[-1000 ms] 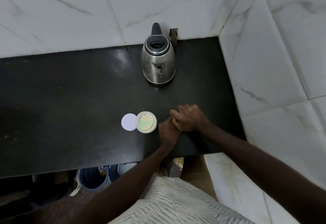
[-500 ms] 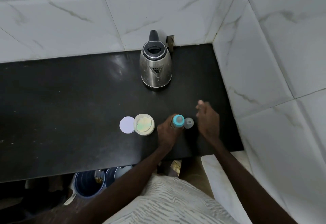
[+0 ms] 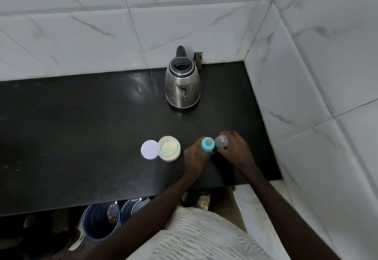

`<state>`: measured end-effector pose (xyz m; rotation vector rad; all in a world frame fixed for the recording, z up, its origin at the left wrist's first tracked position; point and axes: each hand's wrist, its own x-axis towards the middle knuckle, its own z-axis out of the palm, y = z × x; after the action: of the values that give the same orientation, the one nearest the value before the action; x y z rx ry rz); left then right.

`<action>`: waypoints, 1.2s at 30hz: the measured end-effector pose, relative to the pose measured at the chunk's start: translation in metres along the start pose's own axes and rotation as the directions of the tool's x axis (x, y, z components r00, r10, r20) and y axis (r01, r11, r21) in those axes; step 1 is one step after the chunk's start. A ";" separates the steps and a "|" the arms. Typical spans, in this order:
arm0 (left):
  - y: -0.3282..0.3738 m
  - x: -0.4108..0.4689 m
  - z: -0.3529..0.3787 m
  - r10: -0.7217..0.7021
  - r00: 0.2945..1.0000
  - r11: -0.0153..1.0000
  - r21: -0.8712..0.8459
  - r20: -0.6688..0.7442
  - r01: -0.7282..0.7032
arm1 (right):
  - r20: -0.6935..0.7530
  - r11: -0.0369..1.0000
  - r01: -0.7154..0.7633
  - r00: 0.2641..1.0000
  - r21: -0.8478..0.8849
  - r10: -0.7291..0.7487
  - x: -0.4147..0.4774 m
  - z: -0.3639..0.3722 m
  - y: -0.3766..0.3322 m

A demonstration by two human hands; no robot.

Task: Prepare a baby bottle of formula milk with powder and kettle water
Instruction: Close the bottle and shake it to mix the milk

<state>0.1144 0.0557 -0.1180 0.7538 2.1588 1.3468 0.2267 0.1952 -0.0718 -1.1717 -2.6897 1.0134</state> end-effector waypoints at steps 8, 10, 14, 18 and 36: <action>-0.008 0.002 0.003 -0.020 1.000 0.999 0.042 0.014 0.019 | 0.017 0.932 0.261 0.964 -0.253 -0.266 -0.022 -0.028 -0.055; -0.007 0.002 0.002 -0.005 1.000 0.999 0.044 0.021 0.004 | 0.048 0.907 0.261 0.964 -0.330 -0.260 -0.022 -0.021 -0.056; -0.003 0.002 0.000 0.007 1.000 0.998 0.068 -0.001 -0.007 | 0.025 0.882 0.286 0.954 -0.375 -0.298 -0.022 -0.009 -0.049; -0.005 0.001 -0.002 0.006 1.000 0.999 0.037 0.000 -0.006 | 0.016 0.865 0.310 0.943 -0.396 -0.331 -0.026 0.001 -0.038; -0.006 0.002 -0.003 0.024 1.000 0.996 0.082 0.019 -0.026 | 0.006 0.944 0.303 0.952 -0.132 -0.305 -0.035 0.019 -0.026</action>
<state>0.1098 0.0532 -0.1224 0.8238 2.2091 1.2655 0.2297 0.1480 -0.0642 -0.7373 -2.8420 0.7895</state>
